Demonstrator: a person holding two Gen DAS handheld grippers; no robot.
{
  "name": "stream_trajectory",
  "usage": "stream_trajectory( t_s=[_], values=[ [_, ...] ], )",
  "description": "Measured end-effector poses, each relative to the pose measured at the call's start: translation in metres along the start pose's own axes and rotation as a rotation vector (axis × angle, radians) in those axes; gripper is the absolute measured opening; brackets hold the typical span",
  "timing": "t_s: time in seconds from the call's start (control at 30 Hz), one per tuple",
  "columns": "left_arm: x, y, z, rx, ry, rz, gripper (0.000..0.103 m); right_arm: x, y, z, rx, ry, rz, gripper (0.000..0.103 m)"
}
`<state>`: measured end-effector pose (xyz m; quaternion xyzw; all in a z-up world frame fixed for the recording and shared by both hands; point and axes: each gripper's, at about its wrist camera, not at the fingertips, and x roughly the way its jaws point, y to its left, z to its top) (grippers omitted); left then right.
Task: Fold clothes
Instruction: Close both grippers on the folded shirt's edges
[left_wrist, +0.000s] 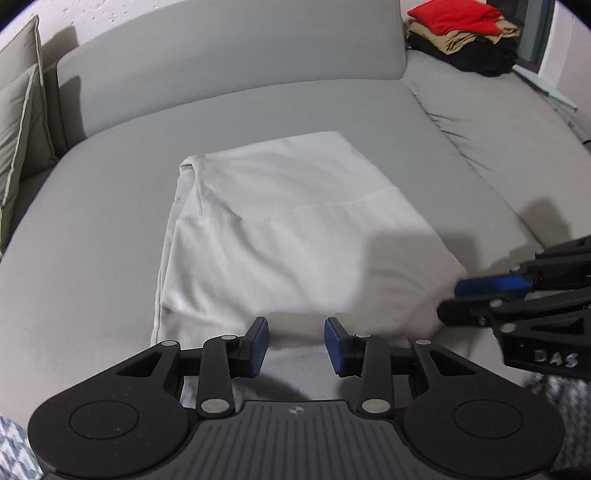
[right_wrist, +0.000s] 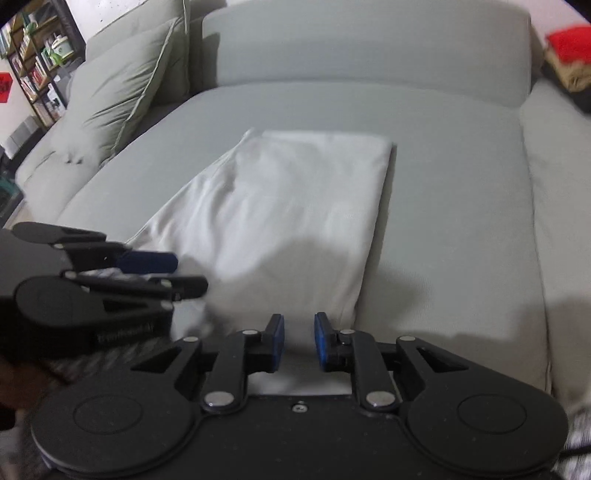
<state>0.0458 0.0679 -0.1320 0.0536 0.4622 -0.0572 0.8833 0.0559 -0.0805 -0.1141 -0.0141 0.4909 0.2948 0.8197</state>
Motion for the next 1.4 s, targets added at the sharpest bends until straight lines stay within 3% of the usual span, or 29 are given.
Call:
stream_trajectory(
  t_s=[0.07, 0.13, 0.27, 0.3, 0.4, 0.53, 0.67, 0.8, 0.9, 1.0, 1.17, 1.23, 1.3, 1.33, 1.37, 1.4],
  values=[
    [-0.014, 0.01, -0.005, -0.016, -0.05, 0.021, 0.038, -0.015, -0.009, -0.003, 0.056, -0.022, 0.042, 0.025],
    [-0.023, 0.031, -0.005, -0.078, -0.089, 0.055, 0.043, -0.032, -0.021, -0.001, 0.112, -0.074, 0.076, 0.036],
    [-0.036, 0.079, -0.001, -0.236, -0.147, 0.118, 0.064, -0.047, -0.052, 0.01, 0.293, -0.156, 0.148, 0.059],
    [-0.033, 0.093, 0.001, -0.294, -0.139, 0.113, 0.067, -0.046, -0.061, 0.013, 0.343, -0.163, 0.162, 0.064],
    [-0.015, 0.128, 0.004, -0.46, -0.103, 0.064, 0.069, -0.031, -0.084, 0.018, 0.483, -0.148, 0.216, 0.065],
    [0.018, 0.157, 0.003, -0.626, -0.033, -0.064, 0.069, 0.0, -0.111, 0.015, 0.655, -0.098, 0.278, 0.065],
    [0.041, 0.157, 0.006, -0.64, -0.017, -0.157, 0.073, 0.028, -0.127, 0.014, 0.753, -0.09, 0.329, 0.062],
    [0.057, 0.151, 0.017, -0.601, -0.003, -0.254, 0.076, 0.05, -0.138, 0.026, 0.775, -0.075, 0.346, 0.05],
    [0.07, 0.15, 0.027, -0.585, 0.013, -0.316, 0.076, 0.066, -0.139, 0.037, 0.765, -0.056, 0.365, 0.046],
    [0.082, 0.148, 0.038, -0.58, 0.025, -0.328, 0.075, 0.08, -0.139, 0.049, 0.748, -0.042, 0.387, 0.045],
    [0.084, 0.126, 0.054, -0.508, 0.012, -0.259, 0.073, 0.098, -0.133, 0.067, 0.73, -0.057, 0.396, 0.044],
    [0.085, 0.117, 0.061, -0.478, 0.007, -0.231, 0.066, 0.101, -0.132, 0.07, 0.723, -0.082, 0.38, 0.038],
    [0.085, 0.108, 0.067, -0.449, 0.002, -0.203, 0.042, 0.106, -0.134, 0.072, 0.744, -0.087, 0.348, 0.013],
    [0.086, 0.104, 0.07, -0.434, -0.001, -0.189, 0.032, 0.108, -0.134, 0.072, 0.751, -0.09, 0.334, 0.009],
    [0.086, 0.1, 0.074, -0.42, -0.003, -0.176, 0.016, 0.108, -0.132, 0.073, 0.749, -0.091, 0.326, 0.008],
    [0.086, 0.095, 0.077, -0.405, -0.006, -0.162, 0.013, 0.106, -0.129, 0.074, 0.738, -0.094, 0.31, 0.008]
  ],
)
